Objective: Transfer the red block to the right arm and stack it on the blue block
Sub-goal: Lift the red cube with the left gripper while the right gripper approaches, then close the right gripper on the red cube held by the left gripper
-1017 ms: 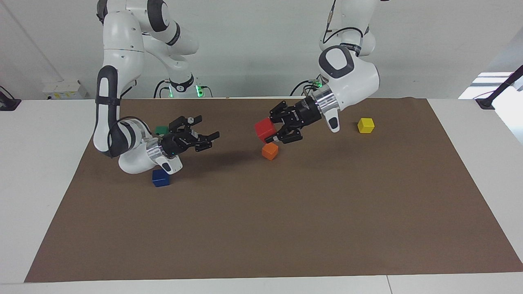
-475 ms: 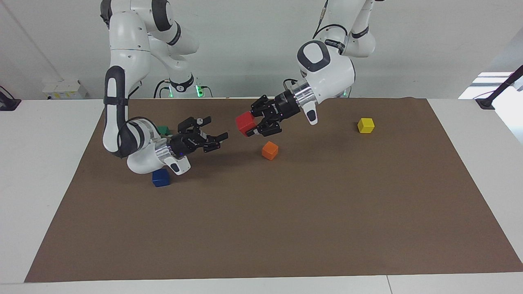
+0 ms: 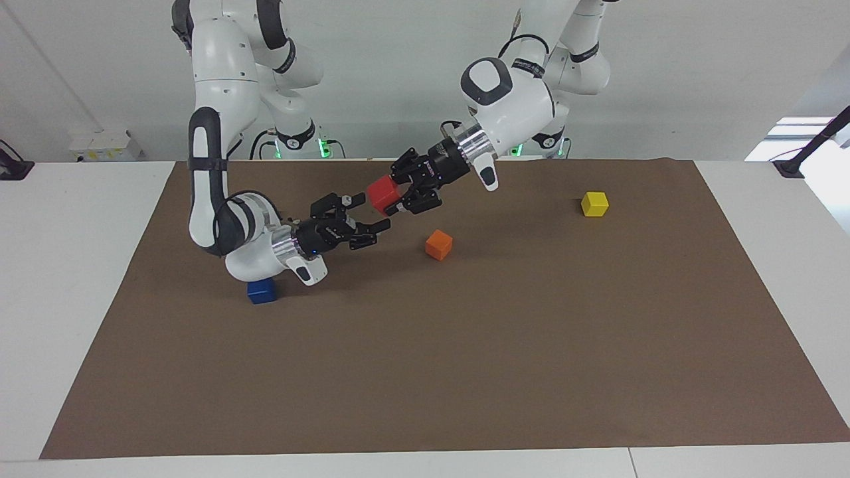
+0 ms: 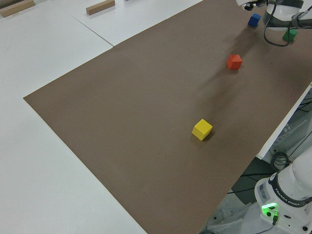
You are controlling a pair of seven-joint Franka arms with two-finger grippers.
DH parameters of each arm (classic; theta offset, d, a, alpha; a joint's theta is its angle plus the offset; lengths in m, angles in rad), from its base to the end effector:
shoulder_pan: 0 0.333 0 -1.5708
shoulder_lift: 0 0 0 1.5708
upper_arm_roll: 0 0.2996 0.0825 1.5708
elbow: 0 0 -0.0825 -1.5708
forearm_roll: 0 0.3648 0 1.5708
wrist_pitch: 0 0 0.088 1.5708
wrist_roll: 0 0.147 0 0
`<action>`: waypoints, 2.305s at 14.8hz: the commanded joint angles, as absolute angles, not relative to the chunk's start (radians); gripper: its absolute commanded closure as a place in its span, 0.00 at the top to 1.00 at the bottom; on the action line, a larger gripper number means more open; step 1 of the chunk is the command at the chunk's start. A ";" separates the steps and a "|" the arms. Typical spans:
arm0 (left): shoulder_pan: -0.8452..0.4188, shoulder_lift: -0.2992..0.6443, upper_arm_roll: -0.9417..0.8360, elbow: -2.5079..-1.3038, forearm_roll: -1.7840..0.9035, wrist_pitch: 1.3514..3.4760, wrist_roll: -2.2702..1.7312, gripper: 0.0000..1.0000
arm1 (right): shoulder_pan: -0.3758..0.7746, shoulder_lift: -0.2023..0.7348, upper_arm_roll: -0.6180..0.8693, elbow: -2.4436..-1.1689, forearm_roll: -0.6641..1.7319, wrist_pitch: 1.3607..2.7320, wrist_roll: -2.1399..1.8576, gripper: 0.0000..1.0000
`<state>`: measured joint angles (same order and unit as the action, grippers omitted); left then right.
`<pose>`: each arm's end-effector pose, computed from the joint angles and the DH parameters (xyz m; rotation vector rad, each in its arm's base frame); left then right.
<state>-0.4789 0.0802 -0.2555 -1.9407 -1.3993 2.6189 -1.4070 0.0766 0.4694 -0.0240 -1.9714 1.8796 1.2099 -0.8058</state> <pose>0.4677 -0.4141 0.4681 1.3501 1.6390 -0.7859 0.5564 0.1918 0.3454 -1.1109 -0.0345 0.0640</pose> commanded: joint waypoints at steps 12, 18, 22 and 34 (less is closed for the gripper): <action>-0.494 0.075 -0.244 -1.948 -1.419 2.637 -1.414 0.00 | 0.101 0.443 -0.023 -1.973 1.928 1.244 -0.807 1.00; -0.494 0.074 -0.244 -1.954 -1.419 2.635 -1.413 0.00 | 0.150 0.443 -0.023 -1.971 1.970 1.288 -0.813 1.00; -0.494 0.071 -0.244 -1.962 -1.419 2.635 -1.411 0.00 | 0.152 0.433 -0.023 -1.971 1.971 1.304 -0.811 1.00; -0.494 0.069 -0.244 -1.967 -1.419 2.634 -1.410 0.00 | 0.149 0.417 -0.023 -1.973 1.970 1.308 -0.798 0.70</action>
